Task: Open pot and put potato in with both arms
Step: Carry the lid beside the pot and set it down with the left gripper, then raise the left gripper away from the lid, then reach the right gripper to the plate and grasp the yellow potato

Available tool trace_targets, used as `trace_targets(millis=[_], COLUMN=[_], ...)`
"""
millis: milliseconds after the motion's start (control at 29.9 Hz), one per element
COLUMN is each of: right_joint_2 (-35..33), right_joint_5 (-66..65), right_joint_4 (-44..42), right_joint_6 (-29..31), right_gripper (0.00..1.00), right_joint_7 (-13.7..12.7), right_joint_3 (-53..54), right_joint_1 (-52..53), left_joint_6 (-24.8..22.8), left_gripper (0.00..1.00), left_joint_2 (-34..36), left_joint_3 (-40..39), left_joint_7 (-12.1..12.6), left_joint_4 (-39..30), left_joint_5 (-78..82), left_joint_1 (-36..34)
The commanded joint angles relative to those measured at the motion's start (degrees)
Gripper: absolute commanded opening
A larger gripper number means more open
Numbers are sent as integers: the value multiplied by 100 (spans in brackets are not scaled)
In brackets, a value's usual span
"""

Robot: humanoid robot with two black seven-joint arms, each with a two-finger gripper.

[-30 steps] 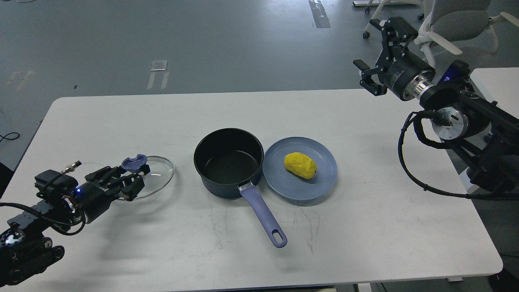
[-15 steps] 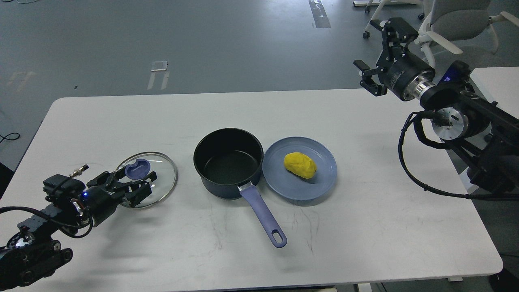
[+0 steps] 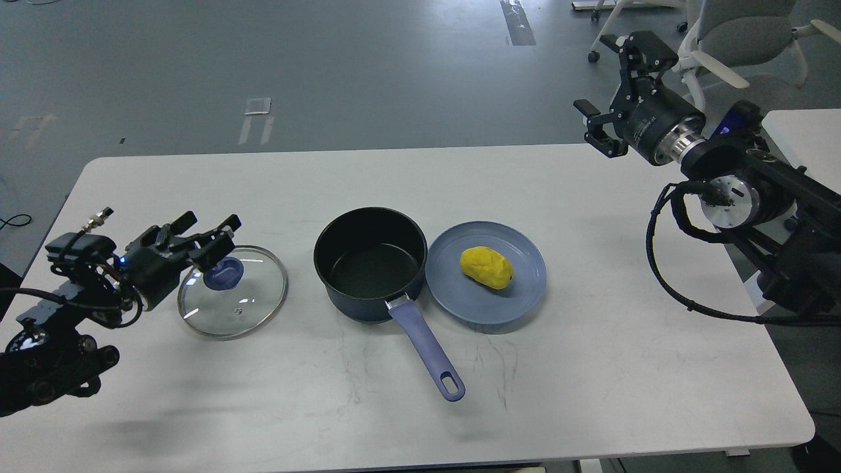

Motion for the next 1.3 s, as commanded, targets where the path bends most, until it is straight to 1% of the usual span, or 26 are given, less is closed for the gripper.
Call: trace_targets(millis=[0, 100, 167, 200, 234, 267, 301, 367, 401, 434, 468, 501, 568, 668, 701, 735, 768, 801, 835, 935, 1002, 1102, 1135, 1169, 1202, 1269], right_joint_2=[-3, -11, -64, -99, -117, -143, -187, -240, -249, -249, -257, -310, -441, -582, -617, -644, -688, -706, -741, -758, -758, -750, -750, -750, -750, -758], right_joint_5=[-22, -179, -487, -688, -786, -856, -1014, -1277, -1514, -1516, -1760, -1997, -2401, -3210, -3665, -3922, -4342, -4520, -4801, -5084, -5224, -5462, -5654, -5839, -5919, -6234], right_joint_4=[10, 10, 80, 177, 247, 300, 414, 546, 599, 599, 660, 722, 845, 968, 977, 977, 977, 977, 995, 1004, 1004, 995, 995, 995, 995, 969], right_joint_6=[5, 5, 5, 5, 5, 5, 5, 14, 14, 14, 14, 14, 14, 14, 14, 14, 14, 14, 5, 5, 5, -3, -3, -3, -3, -3], right_gripper=[100, 100, 100, 100, 100, 100, 100, 100, 100, 100, 100, 100, 100, 100, 100, 100, 100, 100, 100, 100, 100, 100, 100, 100, 100, 100], right_joint_7=[17, 96, 96, 105, 114, 131, 166, 193, 193, 193, 202, 236, 350, 535, 649, 711, 842, 895, 983, 1028, 1045, 1072, 1115, 1168, 1195, 1300], right_joint_3=[-9, -18, -18, -18, -26, -26, -44, -53, -114, -114, -236, -368, -535, -851, -1035, -1133, -1299, -1370, -1475, -1590, -1696, -1766, -1810, -1863, -1898, -2091], right_joint_1=[3, 21, 21, 21, 21, 12, 12, 12, 29, 30, 56, 91, 135, 196, 249, 275, 328, 337, 355, 372, 381, 381, 381, 381, 381, 381], left_joint_6=[1, 1, -581, -1167, -1425, -1680, -2109, -2620, -3032, -3036, -3498, -3798, -3819, -3618, -3277, -3074, -2802, -2764, -2781, -2825, -3053, -3396, -3727, -3974, -4038, -4021], left_gripper=[97, 97, 97, 97, 97, 97, 98, 98, 98, 98, 98, 98, 98, 98, 98, 98, 98, 98, 98, 98, 98, 98, 98, 98, 98, 98], left_joint_2=[294, 339, 321, 269, 234, 199, 111, -47, -161, -162, -249, -363, -530, -803, -995, -1084, -1155, -1155, -1129, -981, -857, -839, -822, -830, -830, -856], left_joint_3=[-91, -380, -407, -416, -407, -399, -399, -407, -416, -416, -442, -556, -793, -1127, -1215, -1242, -1268, -1269, -1269, -1243, -1234, -1216, -1303, -1339, -1365, -1566], left_joint_7=[0, 0, 0, 0, 0, 0, 0, 0, 0, 0, 0, 0, 0, 0, 0, 0, 0, 0, 0, 0, 0, 0, 83, 284, 382, 681], left_joint_4=[-272, -404, -405, -413, -405, -396, -344, -299, -334, -334, -352, -352, -352, -229, -55, 8, 9, -18, -122, -359, -579, -615, -572, -563, -563, -571], left_joint_5=[-574, -1897, -2674, -3111, -3298, -3413, -3554, -3625, -3660, -3661, -3739, -3879, -4221, -4706, -4828, -4864, -4882, -4882, -4891, -4874, -4882, -4891, -4900, -4917, -4926, -5040], left_joint_1=[-452, -856, -1059, -1260, -1349, -1393, -1428, -1464, -1533, -1534, -1665, -1753, -1789, -1798, -1798, -1798, -1789, -1789, -1789, -1789, -1832, -1947, -1921, -1929, -1930, -1938])
